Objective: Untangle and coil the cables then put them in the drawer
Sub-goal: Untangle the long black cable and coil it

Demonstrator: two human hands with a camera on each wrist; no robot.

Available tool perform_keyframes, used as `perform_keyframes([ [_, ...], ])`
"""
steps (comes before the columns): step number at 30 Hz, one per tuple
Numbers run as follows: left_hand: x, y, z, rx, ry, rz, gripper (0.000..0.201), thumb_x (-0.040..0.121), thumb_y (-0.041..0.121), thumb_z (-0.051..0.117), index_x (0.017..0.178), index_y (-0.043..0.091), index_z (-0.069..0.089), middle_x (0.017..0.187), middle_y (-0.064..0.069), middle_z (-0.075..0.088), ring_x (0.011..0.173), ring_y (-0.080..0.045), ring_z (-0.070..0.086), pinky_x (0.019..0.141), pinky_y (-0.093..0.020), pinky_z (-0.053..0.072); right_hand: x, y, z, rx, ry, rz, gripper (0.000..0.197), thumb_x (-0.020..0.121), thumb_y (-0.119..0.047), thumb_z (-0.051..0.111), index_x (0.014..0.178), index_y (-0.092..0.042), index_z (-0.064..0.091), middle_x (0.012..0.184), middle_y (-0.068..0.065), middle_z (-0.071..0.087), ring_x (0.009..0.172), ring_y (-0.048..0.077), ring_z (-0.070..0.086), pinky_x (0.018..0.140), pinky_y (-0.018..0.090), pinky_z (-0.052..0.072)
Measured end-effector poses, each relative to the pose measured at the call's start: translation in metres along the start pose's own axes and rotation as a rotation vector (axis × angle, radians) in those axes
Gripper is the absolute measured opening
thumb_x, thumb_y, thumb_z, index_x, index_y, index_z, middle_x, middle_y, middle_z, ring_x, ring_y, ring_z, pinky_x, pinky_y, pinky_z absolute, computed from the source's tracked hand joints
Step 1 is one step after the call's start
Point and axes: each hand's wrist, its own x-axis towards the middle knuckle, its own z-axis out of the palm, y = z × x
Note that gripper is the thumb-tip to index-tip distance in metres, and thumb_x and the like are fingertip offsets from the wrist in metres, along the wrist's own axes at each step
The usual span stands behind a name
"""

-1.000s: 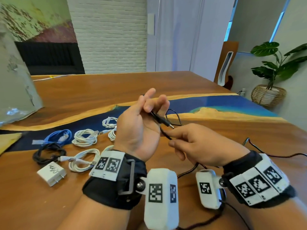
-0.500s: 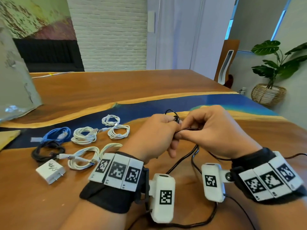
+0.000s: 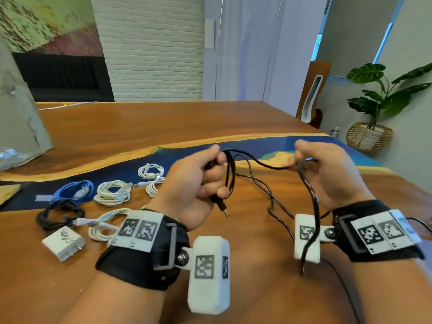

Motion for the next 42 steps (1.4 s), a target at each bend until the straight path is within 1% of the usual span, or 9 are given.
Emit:
perform_keyframes([
  [6, -0.002, 0.01, -0.001, -0.202, -0.028, 0.071, 0.032, 0.108, 0.028, 0.036, 0.09, 0.011, 0.058, 0.056, 0.008, 0.022, 0.038, -0.008, 0.019, 0.048, -0.024, 0.036, -0.005, 0.002, 0.007, -0.704, -0.415, 0.066, 0.011, 0.083, -0.023, 0.082, 0.089, -0.025, 0.074, 0.108, -0.013, 0.072, 0.102, -0.002, 0.067, 0.096, 0.033, 0.053],
  [13, -0.004, 0.006, 0.004, -0.221, -0.079, 0.082, 0.038, 0.108, 0.031, 0.038, 0.115, 0.004, 0.065, 0.057, 0.008, 0.019, 0.039, -0.008, 0.02, 0.049, -0.022, 0.037, -0.01, 0.005, 0.028, -0.624, -0.485, -0.045, 0.081, 0.078, -0.027, 0.089, 0.141, -0.055, 0.046, 0.132, -0.018, 0.066, 0.122, -0.003, 0.06, 0.108, 0.033, 0.047],
  [18, 0.0, 0.001, 0.005, -0.325, -0.078, 0.101, 0.039, 0.108, 0.03, 0.038, 0.123, 0.003, 0.062, 0.058, 0.007, 0.022, 0.04, -0.008, 0.025, 0.052, -0.022, 0.043, -0.023, 0.003, 0.05, -0.371, -0.679, 0.038, 0.057, 0.093, -0.004, 0.071, 0.143, -0.025, 0.054, 0.125, 0.006, 0.073, 0.12, 0.016, 0.067, 0.104, 0.04, 0.053],
  [22, 0.002, 0.006, 0.002, -0.58, -0.061, 0.225, 0.042, 0.11, 0.025, 0.032, 0.133, -0.002, 0.055, 0.063, 0.007, 0.033, 0.045, -0.008, 0.036, 0.068, -0.025, 0.052, -0.022, 0.004, 0.054, -0.608, -0.745, 0.061, 0.032, 0.103, -0.012, 0.059, 0.128, -0.029, 0.069, 0.085, -0.005, 0.073, 0.072, 0.018, 0.062, 0.075, 0.037, 0.054],
  [28, 0.0, 0.01, 0.005, -0.744, -0.016, 0.382, 0.043, 0.109, 0.018, 0.034, 0.14, -0.009, 0.048, 0.061, 0.005, 0.037, 0.05, -0.007, 0.047, 0.082, -0.032, 0.059, -0.022, 0.001, 0.062, -0.915, -0.663, 0.034, 0.032, 0.106, -0.022, 0.053, 0.128, -0.037, 0.07, 0.071, -0.031, 0.061, 0.067, -0.014, 0.055, 0.063, 0.004, 0.039],
  [31, 0.001, 0.006, 0.014, -0.615, 0.026, 0.414, 0.04, 0.11, 0.02, 0.035, 0.134, -0.006, 0.052, 0.06, 0.003, 0.042, 0.063, -0.01, 0.064, 0.092, -0.038, 0.059, -0.029, -0.004, 0.07, -0.915, -0.681, 0.039, 0.033, 0.103, -0.022, 0.055, 0.127, -0.039, 0.071, 0.086, -0.033, 0.064, 0.076, -0.015, 0.057, 0.067, 0.008, 0.038],
  [36, 0.011, -0.005, 0.009, -0.065, 0.225, 0.407, 0.03, 0.112, 0.018, 0.035, 0.122, 0.002, 0.058, 0.066, 0.001, 0.046, 0.101, -0.03, 0.075, 0.099, -0.042, 0.049, -0.035, -0.009, 0.067, -0.652, -0.817, 0.038, 0.038, 0.097, -0.011, 0.063, 0.129, -0.029, 0.071, 0.079, 0.01, 0.071, 0.071, 0.023, 0.061, 0.078, 0.034, 0.053],
  [39, 0.015, -0.015, 0.001, 0.353, 0.248, 0.363, 0.034, 0.109, 0.014, 0.044, 0.083, 0.009, 0.064, 0.08, 0.001, 0.066, 0.096, -0.024, 0.075, 0.1, -0.046, 0.052, -0.03, -0.009, 0.054, -0.41, -0.767, 0.058, 0.039, 0.091, 0.004, 0.068, 0.121, -0.02, 0.075, 0.083, 0.013, 0.076, 0.07, 0.014, 0.062, 0.073, 0.031, 0.055],
  [42, 0.011, -0.02, 0.001, 0.776, 0.173, 0.28, 0.029, 0.108, 0.017, 0.045, 0.092, 0.01, 0.067, 0.07, 0.003, 0.071, 0.071, -0.013, 0.067, 0.08, -0.039, 0.051, -0.029, -0.01, 0.039, -0.179, -0.77, 0.041, 0.04, 0.085, 0.015, 0.068, 0.116, -0.009, 0.077, 0.092, 0.018, 0.077, 0.065, 0.015, 0.064, 0.059, 0.026, 0.054],
])
